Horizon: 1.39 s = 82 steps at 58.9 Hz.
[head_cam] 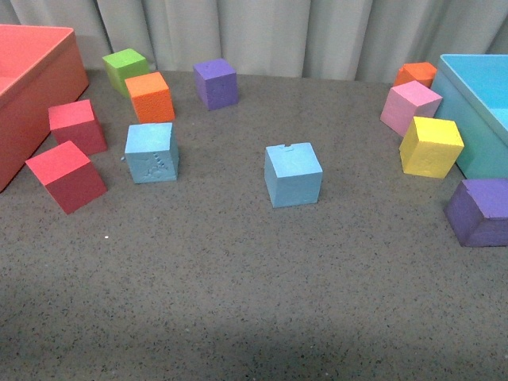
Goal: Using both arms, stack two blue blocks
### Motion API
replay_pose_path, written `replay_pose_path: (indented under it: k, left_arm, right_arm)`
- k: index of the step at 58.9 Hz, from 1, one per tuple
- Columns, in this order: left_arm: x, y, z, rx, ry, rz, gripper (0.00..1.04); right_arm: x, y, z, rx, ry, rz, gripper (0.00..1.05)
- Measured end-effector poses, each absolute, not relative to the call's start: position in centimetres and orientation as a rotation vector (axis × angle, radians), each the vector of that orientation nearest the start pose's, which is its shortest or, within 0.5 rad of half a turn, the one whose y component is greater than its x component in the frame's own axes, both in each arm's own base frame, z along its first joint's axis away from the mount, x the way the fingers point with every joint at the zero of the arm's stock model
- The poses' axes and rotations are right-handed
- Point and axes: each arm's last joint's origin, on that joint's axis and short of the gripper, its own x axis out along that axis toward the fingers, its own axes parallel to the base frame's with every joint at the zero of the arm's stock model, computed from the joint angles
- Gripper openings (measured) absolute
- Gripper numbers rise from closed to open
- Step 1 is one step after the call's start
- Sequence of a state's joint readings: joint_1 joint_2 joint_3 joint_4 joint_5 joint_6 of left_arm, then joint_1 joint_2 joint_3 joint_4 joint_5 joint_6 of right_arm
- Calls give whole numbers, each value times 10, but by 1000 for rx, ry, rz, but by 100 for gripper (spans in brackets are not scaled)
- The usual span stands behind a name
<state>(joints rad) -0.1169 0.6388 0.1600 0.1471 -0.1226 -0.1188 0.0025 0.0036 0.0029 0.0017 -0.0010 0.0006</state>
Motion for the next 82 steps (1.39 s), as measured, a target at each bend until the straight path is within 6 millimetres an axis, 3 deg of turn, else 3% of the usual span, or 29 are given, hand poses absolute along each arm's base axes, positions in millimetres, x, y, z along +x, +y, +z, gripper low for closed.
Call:
replay_pose_path:
  k: [9, 25, 27, 39, 54, 82]
  left_arm:
    - [193, -32, 173, -93, 398, -33, 98]
    - [285, -65, 143, -54, 697, -100, 98]
    - [304, -70, 139, -45, 720, -87, 98]
    - [355, -85, 132, -25, 777, -81, 98]
    - [394, -93, 114, 11, 855, -58, 98]
    - [439, -91, 93, -11, 959, 36, 98]
  right_arm:
    - [98, 0, 164, 0, 0, 3, 95]
    - [98, 0, 164, 0, 0, 3, 95]
    - [98, 0, 164, 0, 0, 3, 95]
    - [98, 0, 164, 0, 0, 3, 95]
    - [98, 0, 164, 0, 0, 3, 95]
    - [98, 0, 164, 0, 0, 3, 95]
